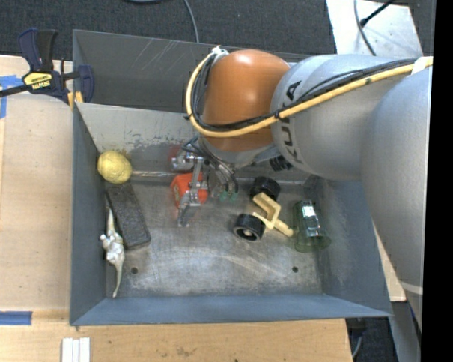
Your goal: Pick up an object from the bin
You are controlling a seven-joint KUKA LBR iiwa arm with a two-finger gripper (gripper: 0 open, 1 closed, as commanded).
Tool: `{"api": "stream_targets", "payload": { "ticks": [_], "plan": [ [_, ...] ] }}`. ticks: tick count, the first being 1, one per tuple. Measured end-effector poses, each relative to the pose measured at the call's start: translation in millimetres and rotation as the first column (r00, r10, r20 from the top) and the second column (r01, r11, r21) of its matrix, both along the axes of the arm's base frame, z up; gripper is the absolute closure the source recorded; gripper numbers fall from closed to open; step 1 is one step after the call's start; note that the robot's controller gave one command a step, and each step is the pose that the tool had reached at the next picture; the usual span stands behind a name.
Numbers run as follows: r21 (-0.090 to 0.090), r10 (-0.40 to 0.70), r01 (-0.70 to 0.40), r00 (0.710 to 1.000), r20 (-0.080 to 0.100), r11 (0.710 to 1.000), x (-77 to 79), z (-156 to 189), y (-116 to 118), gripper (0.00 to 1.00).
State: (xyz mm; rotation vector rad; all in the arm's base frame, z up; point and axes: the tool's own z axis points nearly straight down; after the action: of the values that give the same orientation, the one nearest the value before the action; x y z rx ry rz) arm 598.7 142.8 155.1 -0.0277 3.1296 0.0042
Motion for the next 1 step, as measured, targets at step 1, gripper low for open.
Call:
{"api": "stream_targets", "payload": {
  "ticks": [1],
  "plan": [
    [-0.003,-0.016,0.016,1.000,-0.014,1.000,6.8,-33.0,-15.8,0.00]
  ]
}}
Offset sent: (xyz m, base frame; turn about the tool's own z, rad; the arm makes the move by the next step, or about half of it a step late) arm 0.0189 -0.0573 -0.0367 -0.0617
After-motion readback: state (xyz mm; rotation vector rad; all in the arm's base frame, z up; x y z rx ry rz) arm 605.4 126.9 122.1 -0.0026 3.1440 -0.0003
